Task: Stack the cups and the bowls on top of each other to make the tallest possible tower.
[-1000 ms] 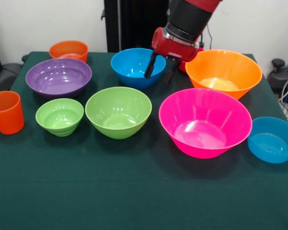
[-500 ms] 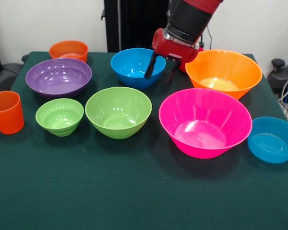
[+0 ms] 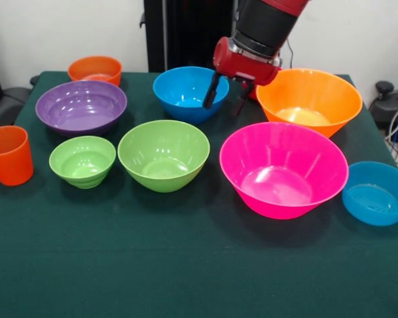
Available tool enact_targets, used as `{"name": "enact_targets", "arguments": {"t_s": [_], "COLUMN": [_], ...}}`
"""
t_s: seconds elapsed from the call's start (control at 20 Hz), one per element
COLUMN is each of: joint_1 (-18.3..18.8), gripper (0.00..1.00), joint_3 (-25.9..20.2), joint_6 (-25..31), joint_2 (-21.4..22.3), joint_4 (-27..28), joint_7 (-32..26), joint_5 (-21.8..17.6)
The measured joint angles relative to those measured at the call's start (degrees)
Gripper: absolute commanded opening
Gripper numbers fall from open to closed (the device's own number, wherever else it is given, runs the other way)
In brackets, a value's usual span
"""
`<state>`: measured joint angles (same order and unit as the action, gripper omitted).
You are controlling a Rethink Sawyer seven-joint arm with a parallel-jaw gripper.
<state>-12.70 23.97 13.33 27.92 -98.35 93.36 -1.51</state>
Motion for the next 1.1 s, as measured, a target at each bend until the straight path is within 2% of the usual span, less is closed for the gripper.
{"name": "enact_targets", "arguments": {"t_s": [0.2, 0.4, 0.45, 0.55, 0.65, 0.8, 1.0, 1.1], "joint_1": [1.4, 4.8, 7.3, 9.2, 12.8, 20.6, 26.5, 30.7], "gripper": [1.00, 1.00, 1.00, 1.00, 1.00, 1.00, 1.00, 1.00], "joint_3": [-1.7, -5.1, -7.2, -8.7, -11.5, -17.0, -20.9, -23.6], "joint_6": [0.0, 0.0, 0.0, 0.0, 0.0, 0.0, -0.1, -0.8], "joint_2": [1.2, 2.9, 3.7, 4.2, 5.3, 7.3, 8.3, 8.5], "joint_4": [0.0, 0.0, -0.2, -0.4, -1.2, -3.4, -5.1, -6.4], "joint_7": [0.0, 0.0, 0.0, 0.0, 0.0, 0.0, 0.0, 0.0], "joint_5": [0.9, 2.1, 2.7, 3.2, 4.0, 4.8, 4.8, 4.8]}}
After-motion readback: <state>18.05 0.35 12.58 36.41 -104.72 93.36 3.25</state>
